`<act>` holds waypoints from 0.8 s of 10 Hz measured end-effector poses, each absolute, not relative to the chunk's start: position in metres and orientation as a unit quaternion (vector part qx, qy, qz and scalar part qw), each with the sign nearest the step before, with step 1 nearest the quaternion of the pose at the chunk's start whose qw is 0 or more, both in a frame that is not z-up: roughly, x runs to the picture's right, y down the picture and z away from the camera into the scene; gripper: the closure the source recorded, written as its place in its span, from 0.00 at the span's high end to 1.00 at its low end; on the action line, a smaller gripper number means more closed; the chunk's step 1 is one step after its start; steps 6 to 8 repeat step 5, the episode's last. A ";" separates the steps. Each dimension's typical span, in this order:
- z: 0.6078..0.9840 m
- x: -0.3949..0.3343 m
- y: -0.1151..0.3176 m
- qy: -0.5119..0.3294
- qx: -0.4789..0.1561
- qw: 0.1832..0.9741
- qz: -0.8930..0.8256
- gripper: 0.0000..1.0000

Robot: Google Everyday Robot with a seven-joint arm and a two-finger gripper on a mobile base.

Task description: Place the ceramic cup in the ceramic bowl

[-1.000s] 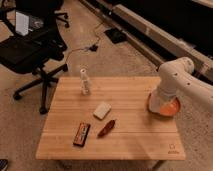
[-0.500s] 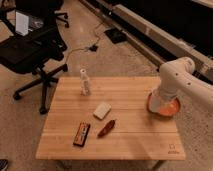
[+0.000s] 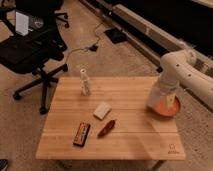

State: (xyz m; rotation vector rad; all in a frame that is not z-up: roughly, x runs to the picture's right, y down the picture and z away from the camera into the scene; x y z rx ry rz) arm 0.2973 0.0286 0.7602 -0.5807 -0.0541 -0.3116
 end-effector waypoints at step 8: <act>0.750 0.296 0.026 -0.010 -0.289 0.943 -0.162 0.80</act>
